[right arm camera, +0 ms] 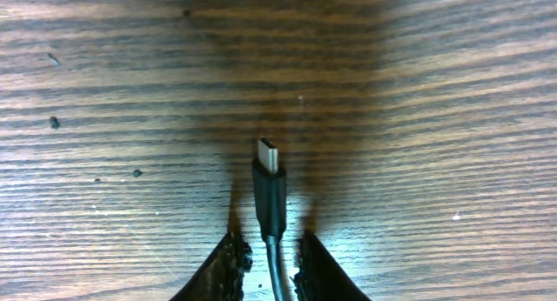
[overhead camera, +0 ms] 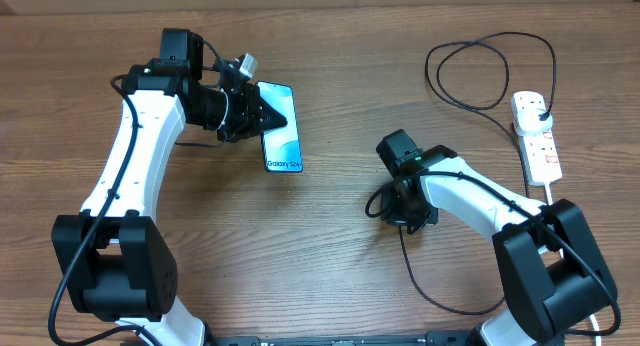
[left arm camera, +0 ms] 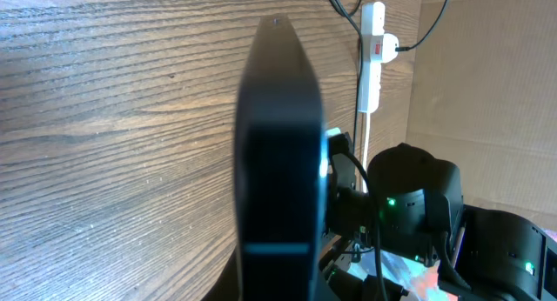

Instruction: Plug charger to phone and switch on socket

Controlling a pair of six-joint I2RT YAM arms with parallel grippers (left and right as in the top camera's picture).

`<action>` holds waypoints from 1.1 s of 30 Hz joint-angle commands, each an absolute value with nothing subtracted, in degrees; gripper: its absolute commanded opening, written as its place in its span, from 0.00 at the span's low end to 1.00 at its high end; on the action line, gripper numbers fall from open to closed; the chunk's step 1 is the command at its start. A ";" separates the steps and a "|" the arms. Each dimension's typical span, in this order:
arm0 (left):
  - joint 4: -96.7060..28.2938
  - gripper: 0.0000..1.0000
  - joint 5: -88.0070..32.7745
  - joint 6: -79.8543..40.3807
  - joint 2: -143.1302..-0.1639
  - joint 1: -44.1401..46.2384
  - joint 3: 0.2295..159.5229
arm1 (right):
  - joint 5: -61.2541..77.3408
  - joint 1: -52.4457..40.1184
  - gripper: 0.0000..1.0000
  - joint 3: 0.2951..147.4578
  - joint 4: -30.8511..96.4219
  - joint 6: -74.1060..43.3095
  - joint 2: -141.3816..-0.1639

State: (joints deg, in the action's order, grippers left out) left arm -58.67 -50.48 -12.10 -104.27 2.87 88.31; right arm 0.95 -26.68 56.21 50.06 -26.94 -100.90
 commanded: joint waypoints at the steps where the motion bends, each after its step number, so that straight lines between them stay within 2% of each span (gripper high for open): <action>1: -58.48 0.04 -51.88 -12.49 -102.24 2.70 88.01 | -0.34 -27.35 0.17 54.68 49.15 -27.03 -103.68; 7: -58.48 0.04 -51.90 -12.49 -102.24 2.68 88.01 | -0.34 -27.38 0.04 54.68 48.29 -27.00 -103.68; 26: -57.98 0.04 -52.69 -14.44 -102.24 2.68 88.01 | 1.19 -27.38 0.04 54.70 48.40 -26.98 -103.68; 30: -56.10 0.04 -57.36 -13.85 -102.21 2.63 88.01 | 4.86 -27.35 0.04 54.81 47.35 -23.53 -103.07; 33: -54.46 0.04 -62.85 -13.69 -102.19 2.55 88.01 | 12.97 -27.24 0.04 54.81 45.76 -18.06 -100.47</action>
State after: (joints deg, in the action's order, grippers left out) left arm -55.37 -54.00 -13.47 -104.27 2.85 88.31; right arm 4.89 -27.05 56.18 47.29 -23.81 -100.95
